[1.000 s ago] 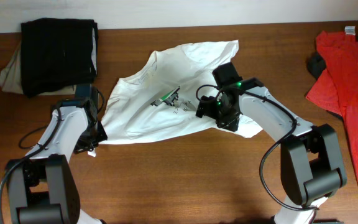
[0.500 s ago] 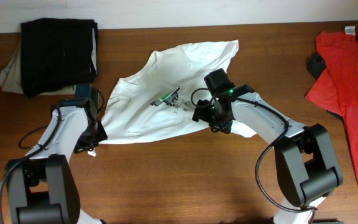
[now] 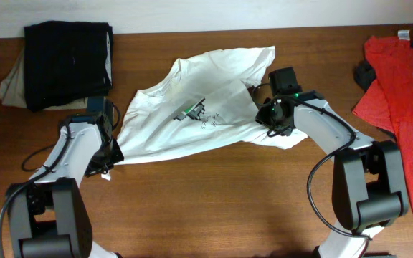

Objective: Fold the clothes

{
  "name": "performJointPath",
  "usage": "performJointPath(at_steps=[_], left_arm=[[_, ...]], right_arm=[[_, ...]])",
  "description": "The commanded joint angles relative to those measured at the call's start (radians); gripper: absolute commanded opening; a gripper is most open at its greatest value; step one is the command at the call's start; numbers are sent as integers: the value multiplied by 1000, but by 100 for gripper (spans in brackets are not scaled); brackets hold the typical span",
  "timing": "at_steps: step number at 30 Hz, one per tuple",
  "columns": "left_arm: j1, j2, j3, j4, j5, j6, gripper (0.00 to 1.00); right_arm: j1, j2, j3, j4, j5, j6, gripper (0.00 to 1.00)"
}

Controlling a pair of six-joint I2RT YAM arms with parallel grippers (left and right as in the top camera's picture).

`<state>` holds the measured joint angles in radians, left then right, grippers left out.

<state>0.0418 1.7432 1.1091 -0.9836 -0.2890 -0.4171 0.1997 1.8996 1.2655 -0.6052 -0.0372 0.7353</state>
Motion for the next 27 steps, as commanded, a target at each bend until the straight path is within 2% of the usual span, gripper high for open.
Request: performJointPath(at_steps=[1,9,11,12,13,21,27], left_arm=[[3,3,13,-1,-11,-21,1],[3,3,13,-2,-10,-20,1],[3,3,13,-2,-10,-20,1],[3,3,13,-2,-10,-20,1],[3,3,13,-2,-10,-20,1],[3,3,13,1,5,-20,1],[3,3,13,2,5,-20,1]], right_arm=[[0,9,-6,20,25,-5,45],[0,76,-13,15,92,-5,43],[-1,76,-12,6,122,-5,33],[-11,74,-6,-11,137,-5,7],[-28,66,2,-44,136,-5,4],[-168,-145,17,-338,140,-6,4],[-195,-263,17,-432,140,-24,4]])
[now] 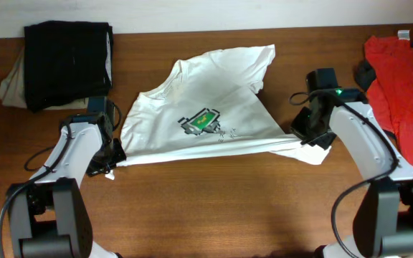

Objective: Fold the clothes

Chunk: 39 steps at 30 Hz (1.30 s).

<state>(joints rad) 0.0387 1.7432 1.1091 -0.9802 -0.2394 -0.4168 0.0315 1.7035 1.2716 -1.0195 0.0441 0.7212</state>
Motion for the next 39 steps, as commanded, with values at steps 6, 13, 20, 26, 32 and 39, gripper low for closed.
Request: performJointPath(at_steps=[6,13,20,26,32,39], left_arm=[[6,-22,107,-141,-45,-21,1],[6,-146,154,-102,-39,-63,1],[6,-145,153,-105,-37,-63,1],[6,-145,153,-105,-37,-63,1],[5,-145,153,-103,-33,-65,1],[5,-145,152,-101,-14,-65,1]], right_arm=[[-25,-309,11,-51,46,-45,5],[-25,-286,0,-37,39,-78,92],[-25,-64,-2,14,-175,-163,92],[-4,82,-38,14,-203,-222,70],[100,102,-118,-3,-217,-272,62],[113,102,-177,16,-151,-269,48]])
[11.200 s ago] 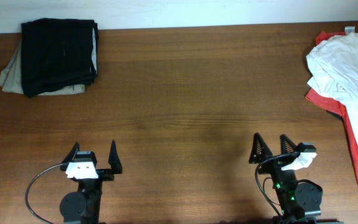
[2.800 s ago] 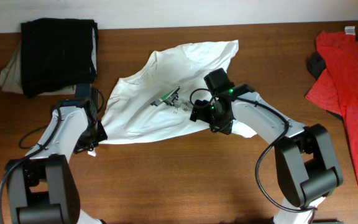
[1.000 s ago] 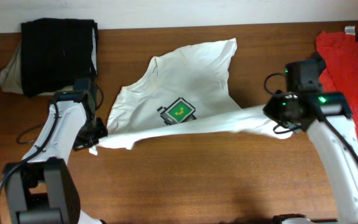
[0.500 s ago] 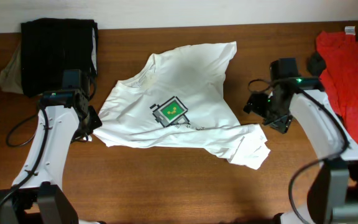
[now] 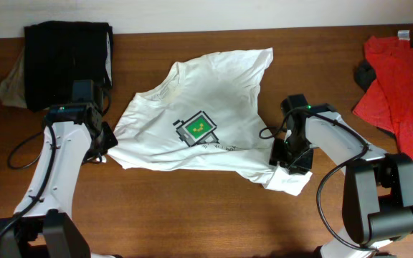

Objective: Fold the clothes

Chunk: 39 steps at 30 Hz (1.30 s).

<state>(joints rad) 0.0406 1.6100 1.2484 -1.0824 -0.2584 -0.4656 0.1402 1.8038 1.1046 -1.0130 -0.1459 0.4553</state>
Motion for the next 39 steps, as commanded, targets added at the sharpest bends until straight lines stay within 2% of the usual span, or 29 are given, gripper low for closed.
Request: performJointPath(at_steps=[1,3,6,7,8,15,18,20,22,24,28,29,30,31,34,39], left_arm=[[3,-11,13,1,5,-16,1],[3,-11,13,1,5,-16,1],[3,-11,13,1,5,-16,1],[3,-11,13,2,5,-16,1],[3,-11,13,4,5,-16,1],[3,-11,13,8,5,-16,1],[3,-11,13,6,4,-16,1],[3,-11,13,8,5,-16,1],[3,-11,13,13,5,-16,1],[3,-11,13,32,13,-16,1],[3,-11,13,46,30,-16,1],[3,-11,13,46,30,-16,1],[3,-11,13,46,30,-16,1],[3,-11,13,46,30,-16,1],[3,-11,13,47,30,-16,1],[3,-11,13,46,30,-16,1]], right_arm=[[4,2,-10,16,39,-3,38],[3,2,-9,23,45,-2,28],[-11,-1,6,-25,80,-3,22],[-20,-2,21,-55,89,-3,16],[-39,-4,51,-110,126,-3,4],[-75,-36,81,-280,209,28,4],[-74,-36,30,-336,215,50,4],[-67,-36,-65,-303,209,110,4],[-46,-36,-194,-187,182,155,4],[-44,-36,-291,-71,115,159,15],[-71,-36,-204,-120,113,126,33],[-71,-36,-176,-139,114,120,43],[-71,-36,-142,-159,116,108,62],[-70,-36,-98,-179,117,98,98],[-71,-36,21,-189,104,46,99],[-70,-36,70,-180,104,20,99]])
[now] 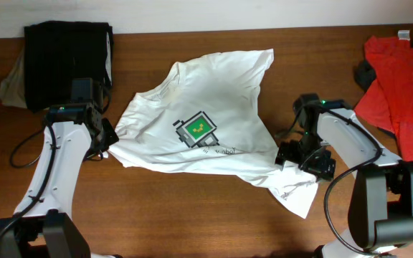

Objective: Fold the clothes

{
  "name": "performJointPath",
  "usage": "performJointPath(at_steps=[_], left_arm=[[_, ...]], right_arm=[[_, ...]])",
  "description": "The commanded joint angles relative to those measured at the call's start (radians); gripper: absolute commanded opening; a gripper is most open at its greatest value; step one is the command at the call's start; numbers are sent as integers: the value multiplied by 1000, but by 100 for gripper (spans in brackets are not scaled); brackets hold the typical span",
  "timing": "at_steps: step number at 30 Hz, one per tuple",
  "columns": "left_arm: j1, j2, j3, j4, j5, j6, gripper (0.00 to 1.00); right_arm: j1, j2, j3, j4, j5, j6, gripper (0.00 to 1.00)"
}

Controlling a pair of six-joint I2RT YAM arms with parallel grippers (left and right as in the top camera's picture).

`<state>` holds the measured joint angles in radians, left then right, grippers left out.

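A white T-shirt (199, 136) with a green and yellow print lies rumpled across the middle of the brown table. My left gripper (105, 147) is at the shirt's left hem corner and looks shut on the cloth. At the shirt's lower right corner my right gripper (294, 162) pinches the fabric, with a loose flap (296, 192) trailing below it toward the front edge. The fingertips of both grippers are hidden under the arms.
A folded black garment (67, 61) sits on a beige one at the back left. A red shirt (400, 79) and a dark item (364, 72) lie at the right edge. Cables run beside both arms.
My right gripper has moved a little right and toward the front with the shirt corner, so the lower right of the shirt is drawn out further. The left gripper is almost unmoved.
At first both grippers held the shirt's lower edge, with the print crumpled. Then the right gripper was far out right and the hem stretched taut. Later both grippers sat lower, with the shirt flatter and the print showing. Now the right corner lies further out.
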<state>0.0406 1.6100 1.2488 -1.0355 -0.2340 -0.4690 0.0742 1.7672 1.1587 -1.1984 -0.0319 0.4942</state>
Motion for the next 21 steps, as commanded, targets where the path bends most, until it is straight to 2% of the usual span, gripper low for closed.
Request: performJointPath(at_steps=[1,2,4,5,6,9,15,16,17,20,21], left_arm=[[3,-11,13,-1,6,-13,1],[3,-11,13,0,6,-13,1],[3,-11,13,-1,6,-13,2],[3,-11,13,-2,6,-13,2],[3,-11,13,-4,6,-13,2],[3,-11,13,-5,6,-13,2],[3,-11,13,-5,6,-13,2],[3,-11,13,-5,6,-13,2],[3,-11,13,-5,6,-13,2],[3,-11,13,-5,6,-13,2],[3,-11,13,-5,6,-13,2]], right_arm=[[-3,1,16,14,-10,-19,99],[-1,1,15,32,-13,-19,99],[6,1,-3,86,-9,-20,85],[7,1,-29,132,-17,-23,73],[7,1,-56,173,-43,-23,70],[7,1,-137,277,-159,-23,62],[4,1,-183,325,-160,-23,62],[4,1,-183,325,-159,-23,59],[4,1,-183,325,-159,-23,54],[3,1,-182,325,-159,-18,19],[3,1,-180,324,-159,-18,16]])
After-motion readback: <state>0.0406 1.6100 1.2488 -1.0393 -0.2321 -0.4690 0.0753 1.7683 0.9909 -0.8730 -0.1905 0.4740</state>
